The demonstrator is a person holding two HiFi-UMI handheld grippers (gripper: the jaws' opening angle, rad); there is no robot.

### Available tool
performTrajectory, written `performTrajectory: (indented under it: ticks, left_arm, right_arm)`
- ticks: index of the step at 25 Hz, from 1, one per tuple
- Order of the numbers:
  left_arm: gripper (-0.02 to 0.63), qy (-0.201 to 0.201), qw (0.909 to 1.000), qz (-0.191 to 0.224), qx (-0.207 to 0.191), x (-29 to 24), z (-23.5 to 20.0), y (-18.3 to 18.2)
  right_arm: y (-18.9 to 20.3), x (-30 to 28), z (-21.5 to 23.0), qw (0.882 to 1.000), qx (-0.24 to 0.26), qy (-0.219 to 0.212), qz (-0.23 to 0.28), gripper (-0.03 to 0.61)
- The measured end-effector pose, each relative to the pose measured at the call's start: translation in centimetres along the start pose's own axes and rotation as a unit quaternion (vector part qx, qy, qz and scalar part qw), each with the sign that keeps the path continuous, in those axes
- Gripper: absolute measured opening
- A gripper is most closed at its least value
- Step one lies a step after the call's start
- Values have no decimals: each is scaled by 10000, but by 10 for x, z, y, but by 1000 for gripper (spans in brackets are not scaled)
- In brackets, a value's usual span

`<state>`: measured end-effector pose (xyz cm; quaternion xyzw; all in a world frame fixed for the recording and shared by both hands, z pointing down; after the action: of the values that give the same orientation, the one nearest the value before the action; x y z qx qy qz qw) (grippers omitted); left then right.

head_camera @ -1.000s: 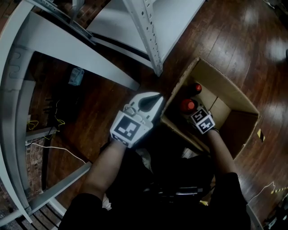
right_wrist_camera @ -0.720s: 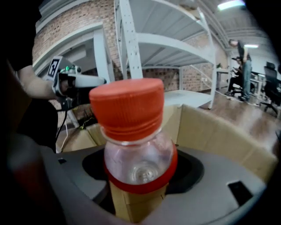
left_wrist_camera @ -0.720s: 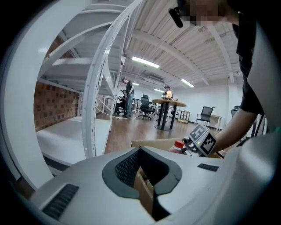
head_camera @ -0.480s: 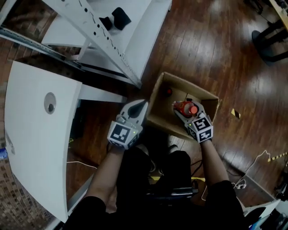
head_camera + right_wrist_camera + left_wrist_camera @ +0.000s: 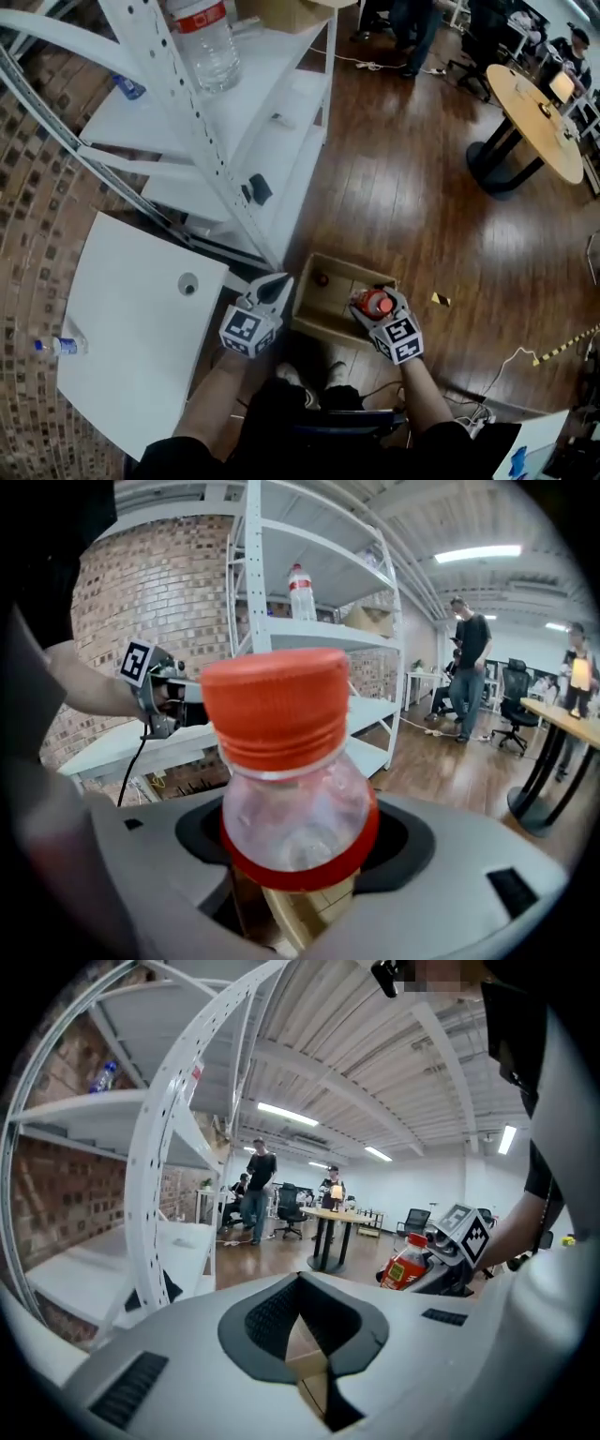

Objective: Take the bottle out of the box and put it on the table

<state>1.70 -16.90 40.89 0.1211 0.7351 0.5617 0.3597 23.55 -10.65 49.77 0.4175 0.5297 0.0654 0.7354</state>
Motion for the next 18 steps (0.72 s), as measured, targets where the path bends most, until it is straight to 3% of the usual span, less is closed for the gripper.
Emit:
performTrajectory:
  ticks: [3,7,13,18]
  left_arm:
    - [3,49,9994,279,-194,13,-3,-64]
    - [3,-66,9990,363,-264,48,18,-114]
    - [3,-423,9927,1052,-415,90,39,-164]
    - [3,-543,9888,1288,-530,104,67,-172]
  right_arm:
    - [-48,41,12,9993,283,113,221,333]
    - [-68,97,13,9982,356,141,457,333]
    - [-99,167,4,9941,319,373,966,333]
    - [-98,200,-4,9906,389,590,1169,333]
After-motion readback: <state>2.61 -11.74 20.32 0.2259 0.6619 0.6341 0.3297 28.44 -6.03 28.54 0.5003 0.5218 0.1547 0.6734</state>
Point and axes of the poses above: the fingertips, and each gripper's own axes: x backward along the fingers, z to its right, y out of its underside, the point moved 5 cm from there along x, backward along the fingers, and after that the axes turned 12 degrees about -z, right-handed, at the moved point
